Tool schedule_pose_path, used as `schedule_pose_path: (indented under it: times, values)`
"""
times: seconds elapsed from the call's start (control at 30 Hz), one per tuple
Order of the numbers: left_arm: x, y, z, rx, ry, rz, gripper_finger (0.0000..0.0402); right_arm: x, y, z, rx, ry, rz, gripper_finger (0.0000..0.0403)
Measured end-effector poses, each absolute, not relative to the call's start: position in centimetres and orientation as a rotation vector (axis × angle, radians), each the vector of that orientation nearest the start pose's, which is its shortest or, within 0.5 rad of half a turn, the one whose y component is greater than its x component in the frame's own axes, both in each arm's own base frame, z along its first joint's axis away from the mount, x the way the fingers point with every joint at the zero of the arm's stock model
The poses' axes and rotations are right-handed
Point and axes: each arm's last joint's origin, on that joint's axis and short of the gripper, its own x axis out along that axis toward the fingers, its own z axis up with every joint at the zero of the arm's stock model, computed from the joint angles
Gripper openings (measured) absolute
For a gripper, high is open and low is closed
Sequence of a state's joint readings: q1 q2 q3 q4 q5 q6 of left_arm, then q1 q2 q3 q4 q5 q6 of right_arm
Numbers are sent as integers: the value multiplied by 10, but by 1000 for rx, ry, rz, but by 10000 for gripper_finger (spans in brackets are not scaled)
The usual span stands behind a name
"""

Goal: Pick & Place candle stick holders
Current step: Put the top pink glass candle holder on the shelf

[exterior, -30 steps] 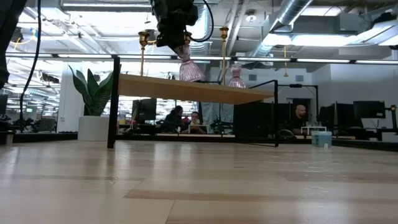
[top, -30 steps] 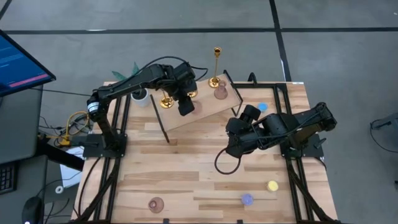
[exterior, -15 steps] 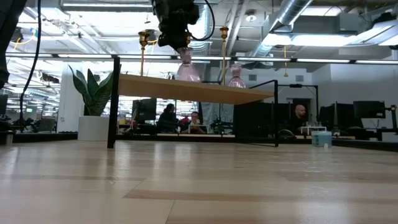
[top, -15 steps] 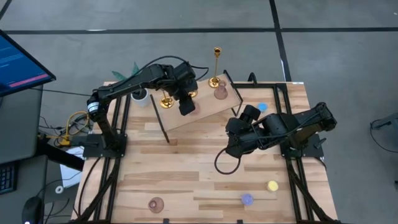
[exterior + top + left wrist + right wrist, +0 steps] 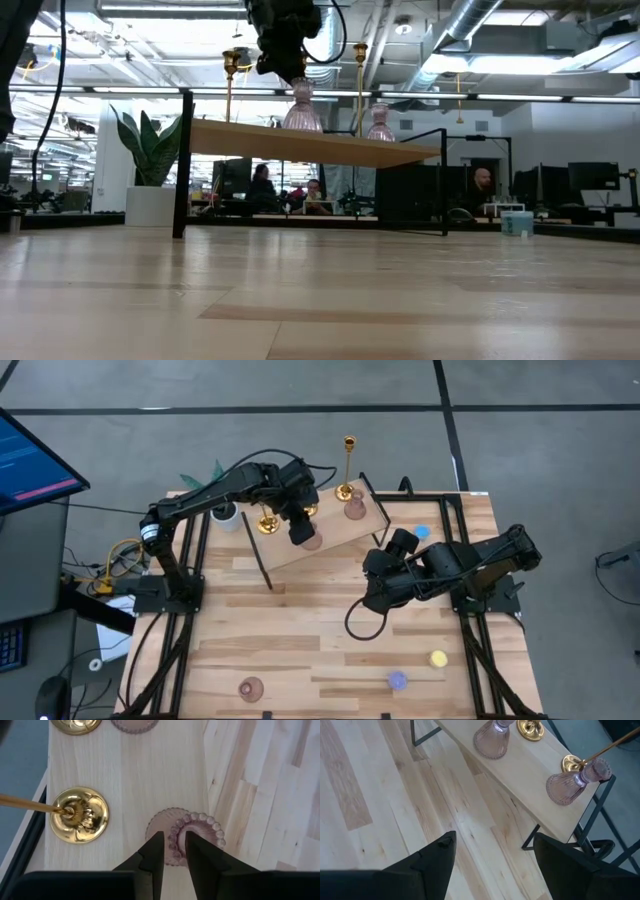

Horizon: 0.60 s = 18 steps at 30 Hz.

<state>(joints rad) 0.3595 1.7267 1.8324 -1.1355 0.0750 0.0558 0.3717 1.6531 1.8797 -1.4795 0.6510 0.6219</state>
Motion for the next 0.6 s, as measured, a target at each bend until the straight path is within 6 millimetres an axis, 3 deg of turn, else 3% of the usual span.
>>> schedule_pose_path:
  times: [0.1,0.4,0.6]
  values:
    - [324,119,370,-170,1008,231,83,282,91,394,-54,951,-557,256]
    - [295,110,404,-113,908,283,101,282,91,394,-52,949,-558,256]
    - [272,87,432,-97,793,248,100,289,93,397,-23,882,-536,256]
